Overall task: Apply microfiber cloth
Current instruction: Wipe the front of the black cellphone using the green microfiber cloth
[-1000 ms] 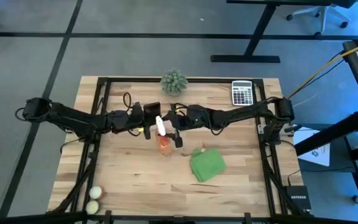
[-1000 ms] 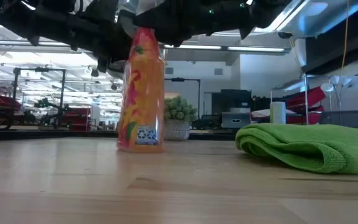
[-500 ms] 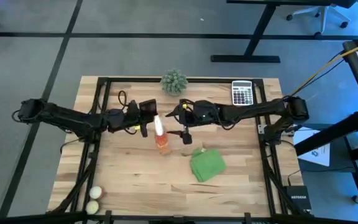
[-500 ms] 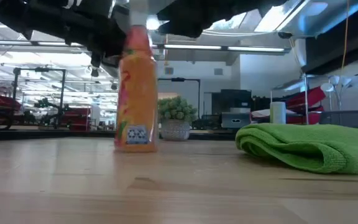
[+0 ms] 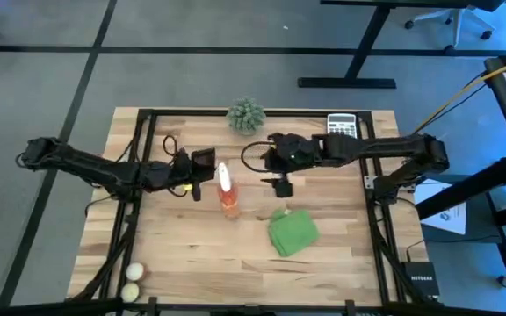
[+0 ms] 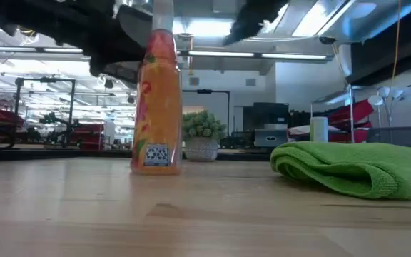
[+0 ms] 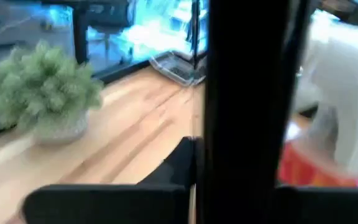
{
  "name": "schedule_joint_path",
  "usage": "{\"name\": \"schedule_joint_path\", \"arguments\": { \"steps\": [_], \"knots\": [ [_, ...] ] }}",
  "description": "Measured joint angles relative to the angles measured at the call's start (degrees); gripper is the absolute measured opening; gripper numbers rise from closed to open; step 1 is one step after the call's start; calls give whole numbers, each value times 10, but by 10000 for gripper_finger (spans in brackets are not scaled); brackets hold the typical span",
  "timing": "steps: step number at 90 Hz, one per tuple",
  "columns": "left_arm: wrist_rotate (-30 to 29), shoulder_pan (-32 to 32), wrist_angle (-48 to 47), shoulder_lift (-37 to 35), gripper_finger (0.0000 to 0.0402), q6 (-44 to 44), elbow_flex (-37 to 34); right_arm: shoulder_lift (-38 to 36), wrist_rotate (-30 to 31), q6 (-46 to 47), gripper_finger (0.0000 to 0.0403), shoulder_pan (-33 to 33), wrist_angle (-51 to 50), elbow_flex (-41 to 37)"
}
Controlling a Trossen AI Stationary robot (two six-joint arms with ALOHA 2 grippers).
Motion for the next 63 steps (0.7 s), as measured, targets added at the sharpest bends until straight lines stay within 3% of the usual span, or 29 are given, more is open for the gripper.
{"name": "schedule_joint_path", "arguments": {
  "steps": [24, 46, 63],
  "knots": [
    [-76, -117, -7, 35, 17, -84, 0, -23, -18, 108, 314, 90, -16, -114],
    [-97, -215, -2, 97, 17, -228, 0, -21, -34, 196, 314, 186, 99, -235],
    [-131, -275, 54, 179, 17, -311, 1, -4, -33, 196, 314, 233, 179, -289]
  ]
}}
